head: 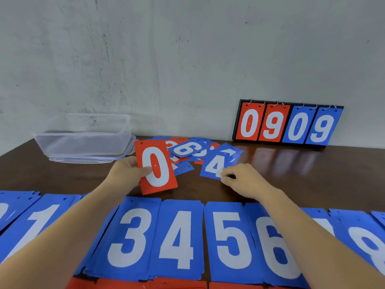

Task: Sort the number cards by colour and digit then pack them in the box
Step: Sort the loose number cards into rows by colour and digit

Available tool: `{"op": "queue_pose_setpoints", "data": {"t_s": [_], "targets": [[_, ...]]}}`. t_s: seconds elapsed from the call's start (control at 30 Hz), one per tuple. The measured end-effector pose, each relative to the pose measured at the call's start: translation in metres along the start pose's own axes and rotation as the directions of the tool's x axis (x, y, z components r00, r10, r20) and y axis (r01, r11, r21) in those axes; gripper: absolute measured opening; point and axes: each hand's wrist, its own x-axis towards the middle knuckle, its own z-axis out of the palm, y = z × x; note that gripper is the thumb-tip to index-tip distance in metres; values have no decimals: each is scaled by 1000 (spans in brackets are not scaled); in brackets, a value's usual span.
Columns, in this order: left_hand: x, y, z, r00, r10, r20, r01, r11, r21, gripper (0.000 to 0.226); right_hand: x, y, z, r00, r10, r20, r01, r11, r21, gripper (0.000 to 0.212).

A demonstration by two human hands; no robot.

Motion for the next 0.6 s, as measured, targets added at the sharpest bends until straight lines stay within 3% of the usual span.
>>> {"op": "queue_pose_setpoints", "data": {"t_s": [0.13,0.2,0.23,0.33,0.4,0.6], "targets": [[-4,12,13,999,25,23,-26,999,41,42,-18,20,-13,980,122,-159,-99,984,146,28],[-6,19,18,999,40,22,-41,998,49,44,-20,24,-15,934,229,-275,-189,968,163,16],[-6,21,20,999,45,20,-46,998,54,45,-19,23,-15,908,291,-303,-254,955,156,24],[-8,26,23,999,49,8,-50,996,75,47,-7,13,-3,899,404,-170,-384,913,139,77],[-8,26,24,999,44,4,-44,995,89,47,-1,4,9,909,400,-120,-389,915,108,96],[-9,18,24,1000,26,-6,-25,994,102,43,6,1,11,914,393,-98,-390,920,47,83]]}}
